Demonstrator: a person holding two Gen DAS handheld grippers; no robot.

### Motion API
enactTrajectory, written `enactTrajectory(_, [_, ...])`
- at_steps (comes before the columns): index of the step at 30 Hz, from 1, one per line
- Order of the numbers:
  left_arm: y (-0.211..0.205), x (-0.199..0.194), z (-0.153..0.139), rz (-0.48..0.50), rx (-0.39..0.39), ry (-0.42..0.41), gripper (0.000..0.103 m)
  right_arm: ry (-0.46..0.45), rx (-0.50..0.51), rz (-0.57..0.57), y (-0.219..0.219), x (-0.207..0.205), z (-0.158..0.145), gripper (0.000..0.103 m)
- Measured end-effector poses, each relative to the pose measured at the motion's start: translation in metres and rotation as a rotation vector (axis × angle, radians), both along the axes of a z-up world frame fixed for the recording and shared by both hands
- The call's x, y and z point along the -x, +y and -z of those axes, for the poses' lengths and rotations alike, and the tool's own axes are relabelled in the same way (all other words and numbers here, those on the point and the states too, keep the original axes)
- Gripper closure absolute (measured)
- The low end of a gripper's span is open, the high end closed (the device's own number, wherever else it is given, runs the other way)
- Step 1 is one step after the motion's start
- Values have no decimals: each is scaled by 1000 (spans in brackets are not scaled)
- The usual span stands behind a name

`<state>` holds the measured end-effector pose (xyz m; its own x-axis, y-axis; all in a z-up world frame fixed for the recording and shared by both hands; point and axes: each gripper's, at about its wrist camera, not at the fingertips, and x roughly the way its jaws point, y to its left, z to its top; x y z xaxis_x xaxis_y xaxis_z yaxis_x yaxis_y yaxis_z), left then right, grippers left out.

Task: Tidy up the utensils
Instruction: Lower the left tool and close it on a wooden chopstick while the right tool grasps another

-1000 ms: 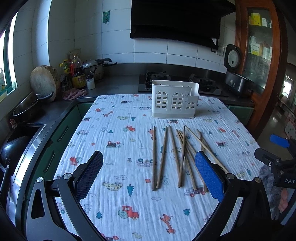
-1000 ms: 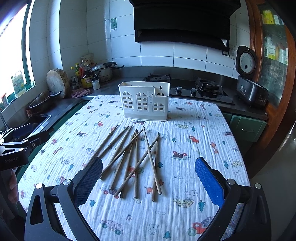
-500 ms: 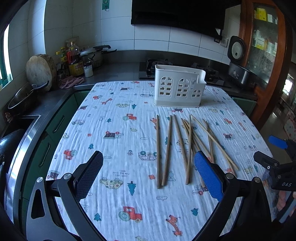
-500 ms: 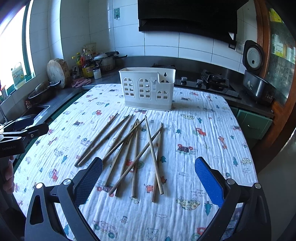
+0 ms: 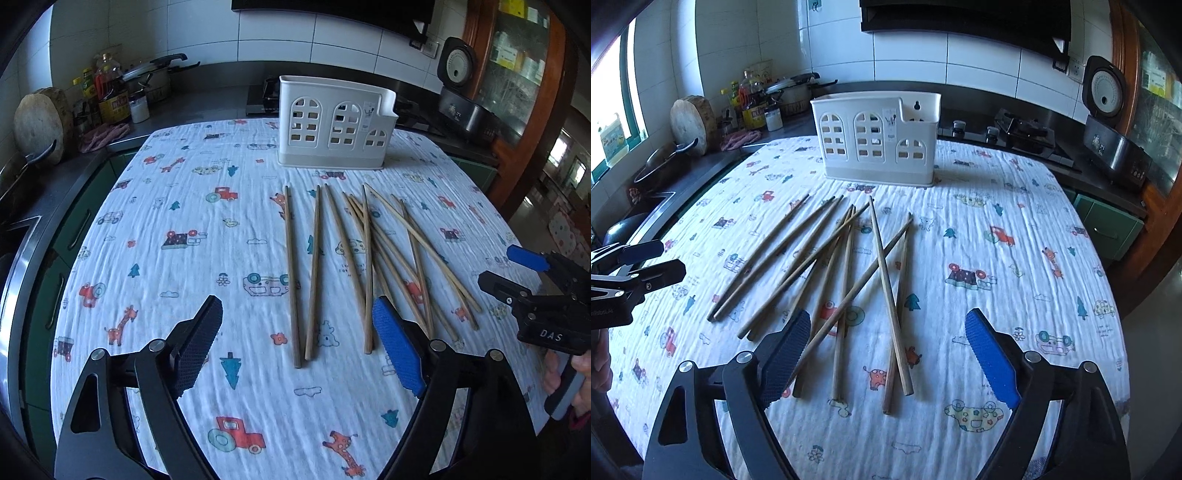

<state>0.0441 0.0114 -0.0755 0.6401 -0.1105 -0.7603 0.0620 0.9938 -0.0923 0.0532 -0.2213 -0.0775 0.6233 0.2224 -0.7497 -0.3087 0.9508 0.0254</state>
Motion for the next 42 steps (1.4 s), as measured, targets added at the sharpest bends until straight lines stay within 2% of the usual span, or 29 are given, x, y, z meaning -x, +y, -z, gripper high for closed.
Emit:
enactTrajectory(4, [-6,-6,7,34,-17,9,30,20,9,-8,1,-12,9,30])
enactTrajectory(7, [-12,-8,11,61,-24,11,32,30,13,-14,1,-21,15,36])
enactTrajectory(10, [-16,-13,15,79,-11,25,38,43,21,-27,0,-29,22,42])
enactTrajectory(15, [-25,-17,22,122,5,30,48,58,39,-64,2,-37,30,61])
enactTrajectory(22, [-40,-24,31,206,48,39,64,71,58,-94,4,-42,40,71])
enactTrajectory(28, [-54,-35,41,261,34,52,67,66,76,-98,3,-41,44,81])
enactTrajectory(30, [-57,-38,46,277,32,58,71,60,78,-101,2,-39,44,87])
enactTrajectory(34, [-61,-45,56,298,17,80,77,58,75,-104,1,-39,43,92])
enactTrajectory(42, [-66,-51,67,320,-16,87,86,41,59,-99,2,-36,37,94])
